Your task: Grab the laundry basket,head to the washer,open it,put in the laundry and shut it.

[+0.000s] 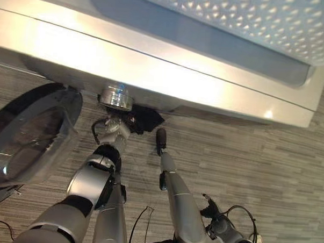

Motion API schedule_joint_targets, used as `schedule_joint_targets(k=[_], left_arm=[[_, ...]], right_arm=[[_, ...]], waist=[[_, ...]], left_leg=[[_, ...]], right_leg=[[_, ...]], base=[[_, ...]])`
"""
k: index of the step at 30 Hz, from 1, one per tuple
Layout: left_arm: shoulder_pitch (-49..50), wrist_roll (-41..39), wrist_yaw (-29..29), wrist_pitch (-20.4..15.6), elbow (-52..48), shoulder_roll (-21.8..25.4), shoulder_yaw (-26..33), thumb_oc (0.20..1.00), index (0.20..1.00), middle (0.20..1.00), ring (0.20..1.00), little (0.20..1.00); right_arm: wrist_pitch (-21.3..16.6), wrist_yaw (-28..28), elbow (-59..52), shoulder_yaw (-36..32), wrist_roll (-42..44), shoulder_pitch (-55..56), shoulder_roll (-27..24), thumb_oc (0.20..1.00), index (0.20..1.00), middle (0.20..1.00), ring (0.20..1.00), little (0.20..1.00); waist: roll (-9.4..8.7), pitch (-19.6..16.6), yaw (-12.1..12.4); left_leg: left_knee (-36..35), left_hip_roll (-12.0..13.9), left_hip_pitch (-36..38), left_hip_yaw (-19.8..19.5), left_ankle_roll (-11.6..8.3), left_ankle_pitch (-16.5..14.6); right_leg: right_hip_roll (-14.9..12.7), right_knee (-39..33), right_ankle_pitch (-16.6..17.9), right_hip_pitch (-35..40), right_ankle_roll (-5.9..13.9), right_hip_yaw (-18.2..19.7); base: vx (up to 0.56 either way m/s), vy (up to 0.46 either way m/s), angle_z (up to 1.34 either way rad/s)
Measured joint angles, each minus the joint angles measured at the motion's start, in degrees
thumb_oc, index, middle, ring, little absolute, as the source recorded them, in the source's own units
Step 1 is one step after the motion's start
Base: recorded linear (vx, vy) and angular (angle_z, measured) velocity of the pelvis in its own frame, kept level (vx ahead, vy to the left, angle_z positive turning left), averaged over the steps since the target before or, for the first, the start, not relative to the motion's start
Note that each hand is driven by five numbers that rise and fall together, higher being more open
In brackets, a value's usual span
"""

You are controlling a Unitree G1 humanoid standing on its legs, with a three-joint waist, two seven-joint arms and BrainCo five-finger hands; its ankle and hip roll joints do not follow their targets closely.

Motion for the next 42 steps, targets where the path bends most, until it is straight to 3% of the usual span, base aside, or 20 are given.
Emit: schedule_joint_targets(k=[2,5,6,8,10,11,13,14,15,17,24,25,26,30,31,32,33,34,38,42], left_arm=[[-4.74,-0.94,0.21,-0.02,1.0,1.99,0.31,0.2,0.2,0.2,0.2,0.2],[-11.06,-4.92,0.32,-0.1,3.99,9.41,0.89,0.2,0.2,0.2,0.2,0.2],[-13.53,-6.61,0.51,-0.76,3.92,12.62,1.76,0.2,0.2,0.2,0.2,0.2],[-14.92,-7.64,0.65,-4.52,2.3,13.84,1.11,0.2,0.2,0.2,0.2,0.2],[-15.65,-11.36,1.51,-5.97,-1.96,12.42,0.73,0.2,0.2,0.2,0.2,0.2],[-14.98,-14.37,2.86,-7.99,-9.7,11.39,0.81,0.2,0.2,0.2,0.2,0.2],[-14.89,-15.86,3.88,-14.99,-21.87,9.95,0.81,0.2,0.2,0.2,0.2,0.2],[-13.19,-15.86,4.93,-16.83,-26.36,9.2,2.26,0.2,0.2,0.2,0.2,0.2],[-10.14,-14.91,6.48,-21.53,-34.23,7.77,5.21,0.2,0.2,0.2,0.2,0.2],[-8.94,-14.8,7.88,-24.88,-35.53,6.24,6.46,0.2,0.2,0.2,0.2,0.2],[-3.93,-15.01,8.14,-26.59,-35.39,2.49,8.65,0.2,0.2,0.2,0.2,0.2],[-3.35,-15.59,7.88,-25.91,-30.95,2.32,8.59,0.2,0.2,0.2,0.2,0.2],[-3.02,-15.55,7.8,-25.27,-29.74,2.36,8.43,1.0,1.0,1.0,1.0,1.0],[-1.81,-12.55,7.76,-19.35,-24.06,3.46,3.91,1.0,1.0,1.0,1.0,1.0],[-5.63,-3.06,4.87,-10.02,-6.44,10.6,-10.36,1.0,1.0,1.0,1.0,1.0],[-5.73,-1.17,4.42,-7.89,-3.97,11.76,-11.39,1.0,1.0,1.0,1.0,1.0],[-6.76,5.31,0.43,-3.79,2.07,15.67,-18.03,1.0,1.0,1.0,1.0,1.0],[-7.67,9.09,-1.2,-0.76,6.23,17.81,-20.11,1.0,1.0,1.0,1.0,1.0],[-10.02,27.55,-6.68,6.91,13.25,15.59,-30.29,1.0,1.0,1.0,1.0,1.0],[-8.29,38.79,-7.81,10.43,12.72,11.09,-30.67,1.0,1.0,1.0,1.0,1.0]], right_arm=[[-0.21,0.01,-0.03,0.01,0.35,-0.01,-0.24,1.0,1.0,1.0,1.0,1.0],[-1.88,0.08,-2.74,0.83,2.58,0.75,-1.24,1.0,1.0,1.0,1.0,1.0],[-2.44,0.11,-3.07,0.93,3.32,1.09,-1.32,1.0,1.0,1.0,1.0,1.0],[-2.78,0.13,-3.67,1.04,3.93,1.59,-1.4,1.0,1.0,1.0,1.0,1.0],[-3.11,0.21,-4.22,1.14,4.86,1.84,-1.9,1.0,1.0,1.0,1.0,1.0],[-3.52,0.21,-5.17,0.94,5.26,1.96,-2.41,1.0,1.0,1.0,1.0,1.0],[-4.07,0.05,-6.71,-0.06,5.99,1.65,-2.94,1.0,1.0,1.0,1.0,1.0],[-4.06,0.05,-7.26,-0.25,5.99,1.76,-3.16,1.0,1.0,1.0,1.0,1.0],[-4.64,0.05,-9.25,-0.12,5.95,2.31,-4.07,1.0,1.0,1.0,1.0,1.0],[-4.98,0.05,-10.7,-0.13,5.92,2.49,-4.9,1.0,1.0,1.0,1.0,1.0],[-5.78,0.12,-14.99,-0.13,5.88,3.53,-6.21,1.0,1.0,1.0,1.0,1.0],[-6.07,0.1,-15.15,0.03,5.92,4.01,-5.96,1.0,1.0,1.0,1.0,1.0],[-6.07,0.01,-15.11,0.0,5.93,4.19,-5.85,1.0,1.0,1.0,1.0,1.0],[-6.06,-0.4,-14.53,0.05,6.06,4.97,-5.56,1.0,1.0,1.0,1.0,1.0],[-6.35,-0.66,-14.45,0.01,7.07,4.88,-5.5,1.0,1.0,1.0,1.0,1.0],[-6.4,-0.73,-14.29,-0.19,7.22,4.94,-5.62,1.0,1.0,1.0,1.0,1.0],[-6.47,-0.54,-14.14,-0.38,7.47,4.18,-6.27,1.0,1.0,1.0,1.0,1.0],[-6.37,-0.54,-12.78,-0.51,8.29,3.16,-6.27,1.0,1.0,1.0,1.0,1.0],[-6.18,0.77,-10.17,-1.44,10.34,1.11,-6.56,1.0,1.0,1.0,1.0,1.0],[-5.77,3.08,-7.48,0.39,11.44,1.1,-5.91,1.0,1.0,1.0,1.0,1.0]], waist=[[0.0,0.0,-1.41],[-0.05,-0.03,-3.65],[-0.05,-0.03,-3.88],[-0.05,-0.03,-3.57],[-0.05,-0.03,-2.96],[-0.05,-0.03,-2.69],[-0.06,-0.03,-1.93],[-0.06,-0.03,-1.87],[-0.04,-0.02,-2.02],[-0.04,-0.02,-1.99],[-0.04,-0.02,-2.43],[-0.04,-0.02,-2.53],[-0.05,-0.03,-2.57],[-0.09,-0.06,-2.13],[-0.23,-0.17,-1.78],[-0.32,-0.32,-1.4],[-0.57,-0.5,-1.97],[-0.52,-0.52,-1.77],[-0.54,-0.53,0.3],[-0.63,-0.58,1.65]], left_leg=[[1.03,0.23,-2.23,0.08,-0.17,-0.39],[1.92,1.06,-4.5,0.4,-0.71,-0.93],[2.49,1.87,-5.58,0.77,-1.25,-1.41],[2.97,2.71,-7.11,0.84,-1.65,-1.67],[3.03,3.04,-8.79,0.19,-1.93,-1.54],[2.94,3.08,-10.22,-0.35,-2.36,-1.23],[2.9,3.17,-13.0,-1.71,-2.99,-0.63],[2.65,3.29,-13.04,-1.69,-3.04,-0.61],[1.91,3.33,-13.23,-1.71,-3.1,-0.41],[1.07,3.57,-12.35,-1.74,-3.1,-0.41],[-0.2,3.88,-8.84,-1.7,-3.08,-0.39],[-1.65,3.93,-6.37,-1.57,-2.94,-0.28],[-2.11,3.9,-5.81,-1.55,-2.82,-0.18],[-3.4,3.55,-4.12,-1.51,-2.62,0.65],[-3.32,3.32,-2.86,-1.63,-2.77,0.92],[-3.29,3.02,-2.83,-1.52,-2.83,1.02],[-2.72,2.8,-3.36,-1.53,-2.9,1.06],[-2.78,2.78,-3.83,-1.72,-3.07,1.42],[-3.1,2.8,-3.59,-2.56,-3.4,2.8],[-5.04,2.96,-1.16,-3.32,-3.37,3.57]], right_leg=[[0.28,0.01,0.3,-1.87,0.19,0.08],[1.12,0.01,0.89,-4.08,-0.2,0.29],[1.89,0.01,1.3,-5.15,-0.71,0.43],[2.73,0.02,1.74,-6.51,-1.27,0.29],[3.05,0.02,1.45,-7.9,-1.19,0.07],[3.07,0.02,1.15,-9.1,-1.27,-0.5],[3.27,0.03,2.24,-11.36,-2.34,-1.53],[3.34,0.02,2.12,-11.52,-2.3,-1.52],[3.29,0.04,2.09,-12.07,-2.29,-1.59],[3.42,0.06,2.12,-11.66,-2.33,-1.39],[3.47,0.06,2.12,-8.64,-2.35,-1.22],[3.46,0.07,2.11,-6.98,-2.36,-1.23],[3.38,0.07,2.11,-6.57,-2.36,-1.28],[2.91,0.08,2.1,-5.23,-2.36,-1.5],[2.63,0.08,1.75,-3.76,-2.31,-2.35],[2.25,0.25,0.95,-3.71,-2.04,-2.52],[2.12,0.41,-0.14,-3.87,-2.06,-2.54],[2.06,0.42,-0.21,-3.98,-2.05,-2.72],[1.99,1.39,-0.64,-3.99,-2.54,-3.81],[1.89,2.15,-1.06,-2.27,-2.51,-4.49]], base=[[-0.02,-0.12,-0.06],[0.01,-0.104,-0.15],[0.03,-0.116,-0.2],[0.04,-0.116,-0.11],[0.05,-0.086,0.08],[0.04,-0.066,0.22],[0.07,-0.098,0.2],[0.09,-0.088,0.06],[0.03,-0.025,-0.02],[0.05,-0.049,-0.04],[0.01,-0.031,-0.01],[-0.01,-0.025,-0.04],[0.0,0.0,0.0],[-0.03,0.008,0.07],[-0.03,0.033,0.12],[-0.04,0.046,0.14],[-0.03,0.023,0.1],[-0.04,0.029,0.14],[-0.01,-0.005,0.16],[0.02,-0.003,0.09]])
